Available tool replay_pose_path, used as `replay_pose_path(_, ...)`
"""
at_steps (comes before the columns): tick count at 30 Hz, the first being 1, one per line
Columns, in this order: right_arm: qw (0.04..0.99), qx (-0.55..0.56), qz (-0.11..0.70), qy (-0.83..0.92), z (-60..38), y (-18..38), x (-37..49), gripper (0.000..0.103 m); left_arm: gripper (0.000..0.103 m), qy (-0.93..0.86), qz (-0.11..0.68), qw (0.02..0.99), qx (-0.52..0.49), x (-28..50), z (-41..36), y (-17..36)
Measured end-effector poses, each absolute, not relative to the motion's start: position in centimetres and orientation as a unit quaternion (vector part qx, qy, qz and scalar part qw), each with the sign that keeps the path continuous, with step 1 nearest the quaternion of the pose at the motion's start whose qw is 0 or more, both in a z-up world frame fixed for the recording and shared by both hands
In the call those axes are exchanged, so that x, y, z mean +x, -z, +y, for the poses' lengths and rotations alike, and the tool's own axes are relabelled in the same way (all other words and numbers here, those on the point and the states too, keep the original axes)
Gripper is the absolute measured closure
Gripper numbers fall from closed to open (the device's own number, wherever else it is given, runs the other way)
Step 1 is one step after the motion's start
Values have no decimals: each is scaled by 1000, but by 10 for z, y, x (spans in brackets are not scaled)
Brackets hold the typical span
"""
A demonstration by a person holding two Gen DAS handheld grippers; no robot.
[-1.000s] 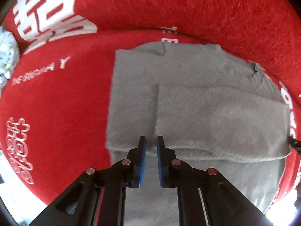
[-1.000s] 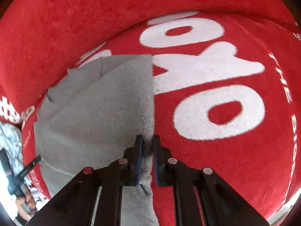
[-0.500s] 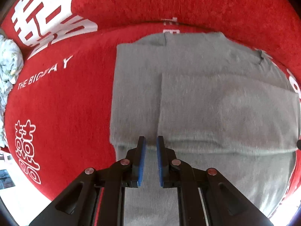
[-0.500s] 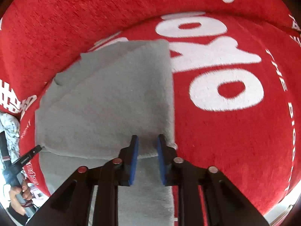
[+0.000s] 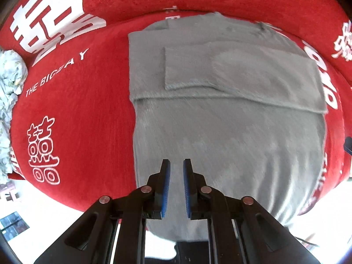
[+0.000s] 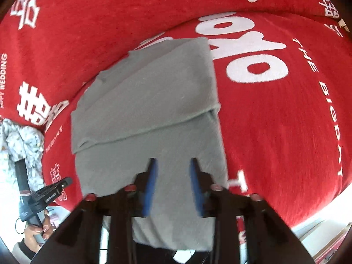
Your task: Fold small clothes
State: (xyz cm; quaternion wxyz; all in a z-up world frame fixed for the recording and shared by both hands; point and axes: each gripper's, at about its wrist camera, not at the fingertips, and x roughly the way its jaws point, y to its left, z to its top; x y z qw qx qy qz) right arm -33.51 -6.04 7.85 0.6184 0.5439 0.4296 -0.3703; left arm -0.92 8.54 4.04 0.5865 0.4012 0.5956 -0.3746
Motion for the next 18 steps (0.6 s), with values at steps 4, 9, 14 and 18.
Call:
replay_pose_path(4, 610, 554, 430, 370, -40, -97, -330, 58, 88, 389, 589, 588, 395, -15, 93, -68)
replay_pose_path(9, 612, 545, 440, 366, -18, -120, -319, 53, 2, 394, 571, 602, 395, -18, 102, -99)
replay_pose_path(14, 607, 558, 437, 360, -1, -134, -316, 33, 2, 411, 566, 586, 408, -24, 108, -117)
replay_pose_path(18, 616, 555, 424, 364, 11, -146, -316, 21, 2, 420, 567, 580, 407, -25, 115, -130)
